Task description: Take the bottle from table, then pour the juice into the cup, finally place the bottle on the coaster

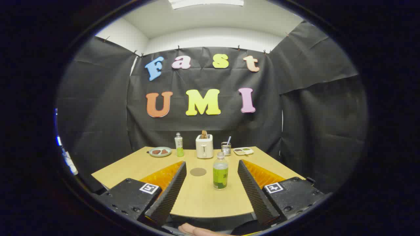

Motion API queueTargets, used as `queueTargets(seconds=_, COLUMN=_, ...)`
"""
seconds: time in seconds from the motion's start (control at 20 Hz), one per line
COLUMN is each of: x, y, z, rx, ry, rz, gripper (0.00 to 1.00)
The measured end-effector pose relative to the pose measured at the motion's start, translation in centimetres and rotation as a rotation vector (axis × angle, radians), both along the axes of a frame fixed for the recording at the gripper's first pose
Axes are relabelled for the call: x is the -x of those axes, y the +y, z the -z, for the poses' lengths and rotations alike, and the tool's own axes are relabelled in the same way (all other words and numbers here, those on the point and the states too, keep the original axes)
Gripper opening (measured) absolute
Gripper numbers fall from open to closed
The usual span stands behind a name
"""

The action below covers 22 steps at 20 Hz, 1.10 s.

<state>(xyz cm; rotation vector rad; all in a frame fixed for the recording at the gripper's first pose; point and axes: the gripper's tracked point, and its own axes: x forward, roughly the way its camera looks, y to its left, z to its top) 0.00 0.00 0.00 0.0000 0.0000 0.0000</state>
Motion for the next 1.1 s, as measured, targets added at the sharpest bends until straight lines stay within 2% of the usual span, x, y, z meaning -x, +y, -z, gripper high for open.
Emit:
queueTargets(seconds=0.8, x=-1.6, y=-2.7, z=2.5, rx=0.012, ry=0.051, rz=0.038, gripper=1.0)
queueTargets(seconds=1.1, x=-4.3, y=-2.8, z=3.8, rx=0.03, ry=0.053, rz=0.024, gripper=1.0)
